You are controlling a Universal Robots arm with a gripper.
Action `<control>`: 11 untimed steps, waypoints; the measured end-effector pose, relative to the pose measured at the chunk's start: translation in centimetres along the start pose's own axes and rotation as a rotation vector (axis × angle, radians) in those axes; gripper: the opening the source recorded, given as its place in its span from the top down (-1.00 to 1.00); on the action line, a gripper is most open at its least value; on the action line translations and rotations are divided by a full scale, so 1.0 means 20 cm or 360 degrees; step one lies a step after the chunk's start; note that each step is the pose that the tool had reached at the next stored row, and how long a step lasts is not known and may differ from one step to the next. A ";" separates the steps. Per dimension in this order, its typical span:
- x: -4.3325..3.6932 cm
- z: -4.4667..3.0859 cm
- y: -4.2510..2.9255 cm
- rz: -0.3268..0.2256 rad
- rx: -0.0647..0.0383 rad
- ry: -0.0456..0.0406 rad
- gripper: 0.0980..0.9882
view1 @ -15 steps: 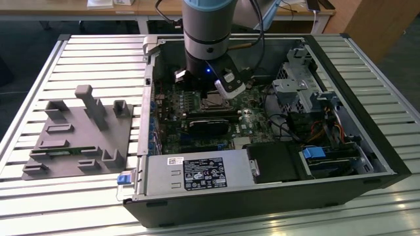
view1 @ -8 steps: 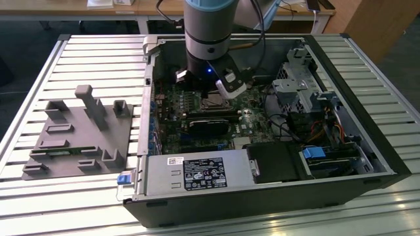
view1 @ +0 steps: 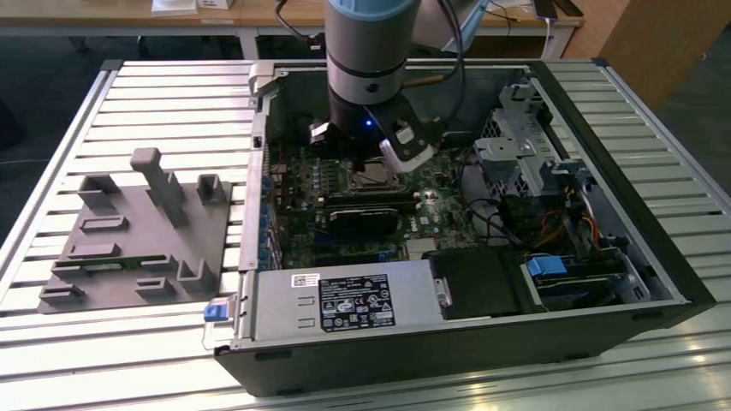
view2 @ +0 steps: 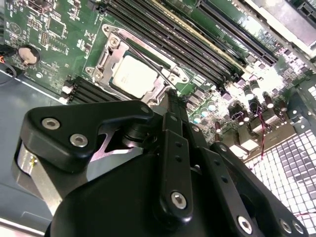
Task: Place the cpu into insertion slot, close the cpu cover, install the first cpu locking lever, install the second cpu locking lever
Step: 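Install the second cpu locking lever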
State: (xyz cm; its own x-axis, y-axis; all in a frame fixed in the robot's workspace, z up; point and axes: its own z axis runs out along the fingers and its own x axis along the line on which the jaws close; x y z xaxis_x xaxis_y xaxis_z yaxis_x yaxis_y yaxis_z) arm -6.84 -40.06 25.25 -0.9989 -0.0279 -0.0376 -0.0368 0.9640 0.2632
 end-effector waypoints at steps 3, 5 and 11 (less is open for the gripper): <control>-0.011 0.002 -0.001 0.0000 0.0000 0.0000 0.98; -0.018 0.003 -0.001 0.0000 0.0000 0.0000 0.98; -0.022 0.004 -0.002 0.0000 0.0000 0.0000 0.98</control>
State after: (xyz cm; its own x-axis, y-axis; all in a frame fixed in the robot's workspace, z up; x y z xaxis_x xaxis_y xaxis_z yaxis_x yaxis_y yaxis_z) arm -6.39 -40.07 25.18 -0.9989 -0.0278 -0.0375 -0.0367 0.9641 0.2631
